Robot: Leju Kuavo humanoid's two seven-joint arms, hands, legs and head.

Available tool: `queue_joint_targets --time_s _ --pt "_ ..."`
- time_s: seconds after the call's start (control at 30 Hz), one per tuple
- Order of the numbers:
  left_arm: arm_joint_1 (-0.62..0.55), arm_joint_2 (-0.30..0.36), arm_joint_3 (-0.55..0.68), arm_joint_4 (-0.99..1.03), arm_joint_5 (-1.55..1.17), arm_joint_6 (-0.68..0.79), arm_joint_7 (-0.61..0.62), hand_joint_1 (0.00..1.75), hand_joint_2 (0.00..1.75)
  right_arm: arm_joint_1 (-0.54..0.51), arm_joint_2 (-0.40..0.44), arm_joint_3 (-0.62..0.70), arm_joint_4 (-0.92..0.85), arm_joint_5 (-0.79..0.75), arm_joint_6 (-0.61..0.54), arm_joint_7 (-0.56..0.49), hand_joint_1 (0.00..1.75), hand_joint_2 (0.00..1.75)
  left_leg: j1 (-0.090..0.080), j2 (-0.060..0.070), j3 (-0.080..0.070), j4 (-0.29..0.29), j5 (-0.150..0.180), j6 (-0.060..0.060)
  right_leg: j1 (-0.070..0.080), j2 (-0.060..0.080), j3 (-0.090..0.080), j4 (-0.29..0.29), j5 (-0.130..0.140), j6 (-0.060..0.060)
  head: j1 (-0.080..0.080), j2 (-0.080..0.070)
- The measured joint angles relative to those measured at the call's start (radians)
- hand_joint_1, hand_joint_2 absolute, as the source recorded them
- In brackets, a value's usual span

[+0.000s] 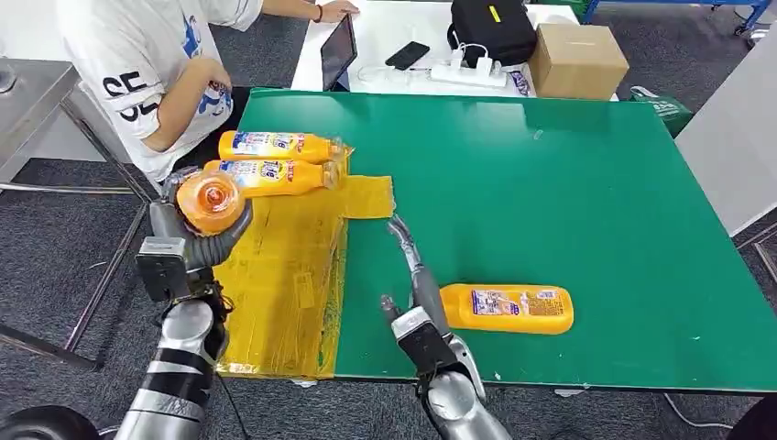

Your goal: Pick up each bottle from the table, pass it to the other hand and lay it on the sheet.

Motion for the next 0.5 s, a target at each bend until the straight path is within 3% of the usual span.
queue_joint_targets --time_s 0.1,0.27,0.5 --pt "-0.037 0.011 -0.002 0.039 -0.171 0.075 0.034 1.75 1.75 0.006 0.002 -0.009 -0.039 -0.056 -0.047 -0.044 0.0 0.0 0.0 0.0 0.0 0.0 0.0 0.0 0.0 0.0 0.0 0.0 0.0 0.0 0.0 0.0" --pt "-0.125 0.05 -0.034 0.229 -0.493 0.143 0.105 1.75 1.75 0.009 0.004 -0.023 -0.21 -0.133 -0.246 -0.067 0.0 0.0 0.0 0.0 0.0 0.0 0.0 0.0 0.0 0.0 0.0 0.0 0.0 0.0 0.0 0.0" --pt "-0.176 0.072 -0.061 0.385 -0.532 0.156 0.111 1.75 1.75 0.009 0.002 -0.026 -0.313 -0.133 -0.263 -0.069 0.0 0.0 0.0 0.0 0.0 0.0 0.0 0.0 0.0 0.0 0.0 0.0 0.0 0.0 0.0 0.0"
